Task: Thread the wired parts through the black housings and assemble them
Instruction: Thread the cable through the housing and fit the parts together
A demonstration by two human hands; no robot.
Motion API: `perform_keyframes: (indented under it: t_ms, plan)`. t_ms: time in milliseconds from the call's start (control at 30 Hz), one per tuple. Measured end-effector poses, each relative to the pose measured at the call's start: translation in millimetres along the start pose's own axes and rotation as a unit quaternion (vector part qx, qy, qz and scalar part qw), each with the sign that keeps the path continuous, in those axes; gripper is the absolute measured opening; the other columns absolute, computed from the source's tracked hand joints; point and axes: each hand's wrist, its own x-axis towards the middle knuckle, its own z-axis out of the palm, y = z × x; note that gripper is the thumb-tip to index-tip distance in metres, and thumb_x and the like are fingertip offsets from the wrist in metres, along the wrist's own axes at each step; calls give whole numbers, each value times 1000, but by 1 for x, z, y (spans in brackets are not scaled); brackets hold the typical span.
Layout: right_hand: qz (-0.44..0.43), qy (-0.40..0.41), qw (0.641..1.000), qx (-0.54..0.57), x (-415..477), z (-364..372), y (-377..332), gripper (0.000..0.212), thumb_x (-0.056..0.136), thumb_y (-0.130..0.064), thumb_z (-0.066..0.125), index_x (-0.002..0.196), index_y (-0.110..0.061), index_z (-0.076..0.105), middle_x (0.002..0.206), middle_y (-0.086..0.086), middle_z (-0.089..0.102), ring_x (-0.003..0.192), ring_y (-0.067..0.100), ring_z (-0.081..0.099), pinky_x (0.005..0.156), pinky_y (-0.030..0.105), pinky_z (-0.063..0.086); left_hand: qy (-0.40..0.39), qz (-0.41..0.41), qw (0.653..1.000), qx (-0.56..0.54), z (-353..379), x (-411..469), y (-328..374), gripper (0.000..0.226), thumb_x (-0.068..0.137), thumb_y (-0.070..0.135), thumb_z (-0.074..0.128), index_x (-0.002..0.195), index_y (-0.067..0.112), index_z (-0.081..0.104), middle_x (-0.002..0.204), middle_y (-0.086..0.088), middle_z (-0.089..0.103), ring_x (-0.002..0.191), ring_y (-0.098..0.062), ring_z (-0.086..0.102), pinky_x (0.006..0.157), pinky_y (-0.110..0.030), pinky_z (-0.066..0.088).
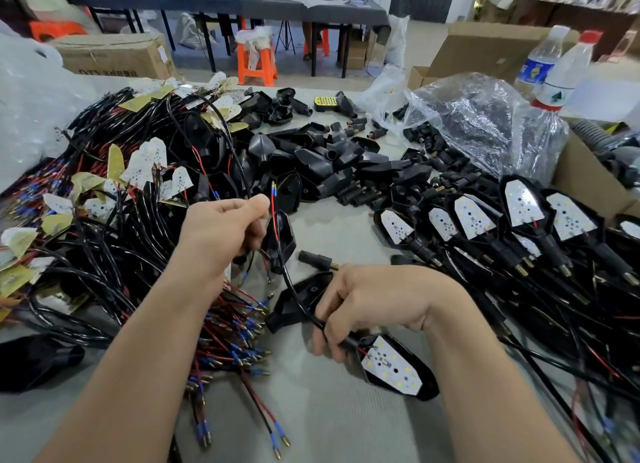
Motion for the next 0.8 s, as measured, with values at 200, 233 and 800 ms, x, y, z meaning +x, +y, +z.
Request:
perform_keyframes:
  t_ms: [200, 233, 800]
  plan:
    - [-16, -29, 999, -5, -4, -3, -1, 20, 74, -2, 64, 85, -7, 79, 68, 11, 68, 62, 21, 60, 63, 29, 49, 39, 13, 982, 183, 13, -7, -7, 37, 93, 59, 59, 67, 39, 77, 61, 4, 73, 49, -6, 62, 62, -29, 48]
    - [-16, -37, 999, -10, -4, -4, 0, 20, 74, -2, 65, 86, -7, 79, 68, 11, 68, 62, 21, 59, 61, 28, 49, 30, 14, 988, 154, 16, -7, -7, 37, 94, 53, 61, 67, 35, 78, 64, 2, 74, 57, -8, 65, 66, -30, 51]
    - [-45, 459, 886, -52, 35, -18, 17, 16, 87, -24, 72, 75, -15, 76, 58, -6, 63, 55, 8, 55, 62, 25, 45, 46, 97, 989, 99, 20, -5, -11, 34, 101, 36, 57, 80, 25, 80, 49, -2, 63, 49, -10, 59, 81, -31, 56]
